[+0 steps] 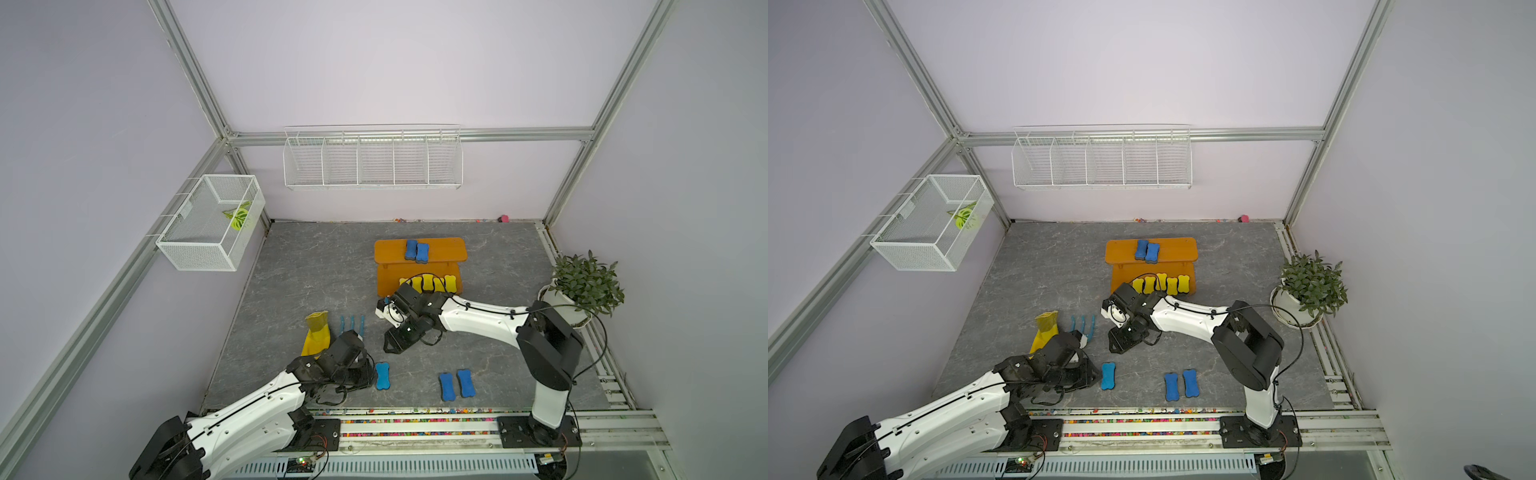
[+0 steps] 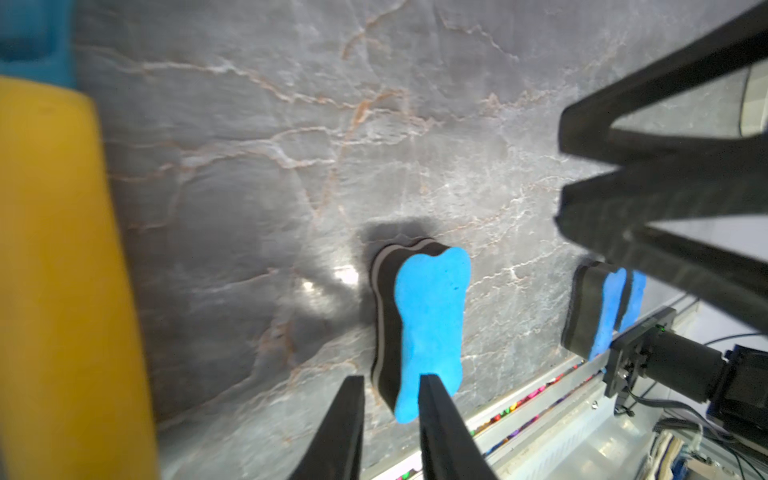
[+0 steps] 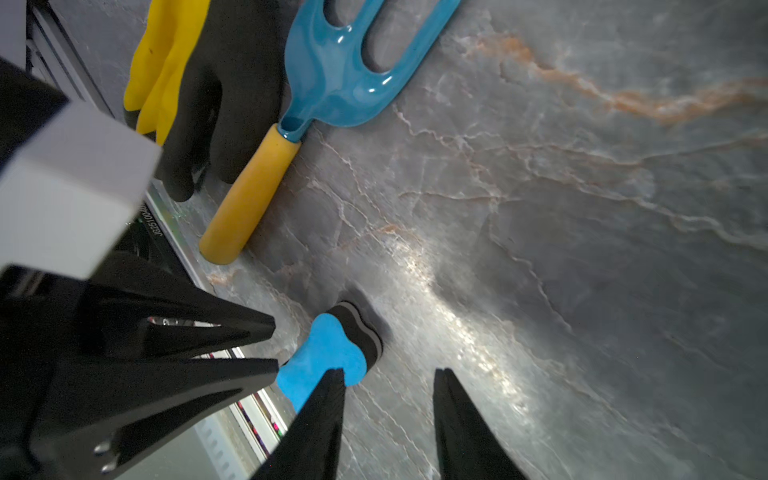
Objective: Remove the whiteboard erasers from the shelf
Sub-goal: Place the whiteboard eraser at the center of the board.
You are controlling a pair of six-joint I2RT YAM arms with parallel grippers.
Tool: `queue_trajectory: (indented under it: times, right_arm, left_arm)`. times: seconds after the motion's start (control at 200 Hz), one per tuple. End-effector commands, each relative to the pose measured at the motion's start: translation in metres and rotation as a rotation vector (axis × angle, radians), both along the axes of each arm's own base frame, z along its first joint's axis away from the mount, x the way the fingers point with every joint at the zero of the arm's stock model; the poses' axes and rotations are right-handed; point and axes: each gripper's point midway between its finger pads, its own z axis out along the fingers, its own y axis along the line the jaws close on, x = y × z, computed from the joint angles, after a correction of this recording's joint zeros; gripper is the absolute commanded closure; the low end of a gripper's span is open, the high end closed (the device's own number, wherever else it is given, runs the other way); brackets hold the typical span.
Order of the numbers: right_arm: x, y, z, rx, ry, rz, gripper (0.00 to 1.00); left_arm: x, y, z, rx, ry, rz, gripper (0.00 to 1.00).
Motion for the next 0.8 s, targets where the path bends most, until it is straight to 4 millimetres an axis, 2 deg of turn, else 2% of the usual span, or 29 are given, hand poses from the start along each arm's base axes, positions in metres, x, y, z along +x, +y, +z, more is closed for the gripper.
queue_trajectory:
  times: [0.0, 0.23, 0.455, 0.595, 0.795]
  right_arm:
    - [-0.002, 0.013, -0.001, 0.031, 0.009, 0.039, 0.62]
    - [-0.009, 0.018, -0.016, 0.000, 0.042, 0.080, 0.71]
    - [-0.021, 0.015, -0.027, -0.026, 0.069, 0.108, 0.77]
    - [-0.034, 0.011, -0.034, -0.047, 0.089, 0.138, 0.78]
    - [-0.040, 0.004, -0.036, -0.064, 0.093, 0.151, 0.79]
  left_arm:
    - [0.013, 0.009, 0.016, 0.039, -0.058, 0.071, 0.75]
    - [0.032, 0.025, 0.044, 0.091, -0.147, 0.161, 0.78]
    - [0.034, 0.029, 0.046, 0.101, -0.149, 0.180, 0.79]
    - [0.034, 0.030, 0.046, 0.094, -0.156, 0.183, 0.78]
    - [0.035, 0.030, 0.046, 0.102, -0.158, 0.181, 0.78]
